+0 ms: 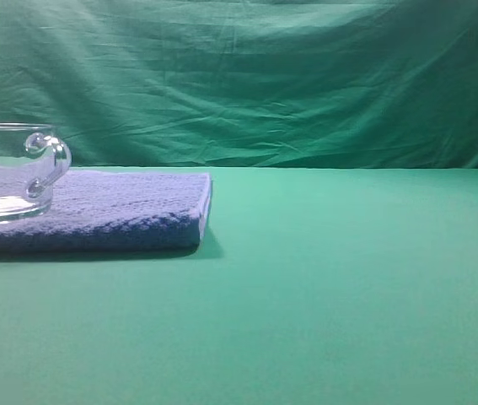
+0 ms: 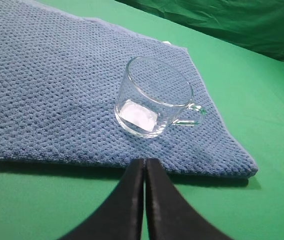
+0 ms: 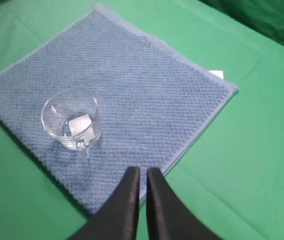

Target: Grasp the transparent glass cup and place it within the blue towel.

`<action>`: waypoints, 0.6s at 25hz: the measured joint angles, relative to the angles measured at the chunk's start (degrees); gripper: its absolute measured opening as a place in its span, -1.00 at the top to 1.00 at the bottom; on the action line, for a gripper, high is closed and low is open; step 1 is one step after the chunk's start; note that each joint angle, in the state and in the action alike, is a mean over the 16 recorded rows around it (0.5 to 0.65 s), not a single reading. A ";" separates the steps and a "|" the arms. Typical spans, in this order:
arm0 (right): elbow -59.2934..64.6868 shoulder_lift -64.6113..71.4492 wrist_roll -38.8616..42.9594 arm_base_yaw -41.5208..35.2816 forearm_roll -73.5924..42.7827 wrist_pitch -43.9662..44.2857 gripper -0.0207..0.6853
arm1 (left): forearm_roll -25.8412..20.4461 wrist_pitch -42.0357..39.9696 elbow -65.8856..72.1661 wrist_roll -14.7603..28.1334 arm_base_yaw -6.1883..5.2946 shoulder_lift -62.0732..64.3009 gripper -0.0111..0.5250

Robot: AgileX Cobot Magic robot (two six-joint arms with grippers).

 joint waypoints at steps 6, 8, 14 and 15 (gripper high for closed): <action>11.33 -12.61 2.73 -8.85 -0.08 -2.70 0.81 | 0.00 0.00 0.00 0.00 0.00 0.00 0.96; 14.88 -16.98 3.16 -12.10 -0.30 -3.61 0.81 | 0.00 0.00 0.00 0.00 0.00 0.00 0.96; 25.93 -30.75 3.35 -20.83 -1.18 -7.28 0.81 | 0.00 0.00 0.00 0.00 0.00 0.00 0.96; 27.81 -33.03 3.34 -22.09 -1.37 -7.95 0.81 | 0.00 0.00 0.00 0.00 0.00 0.00 0.96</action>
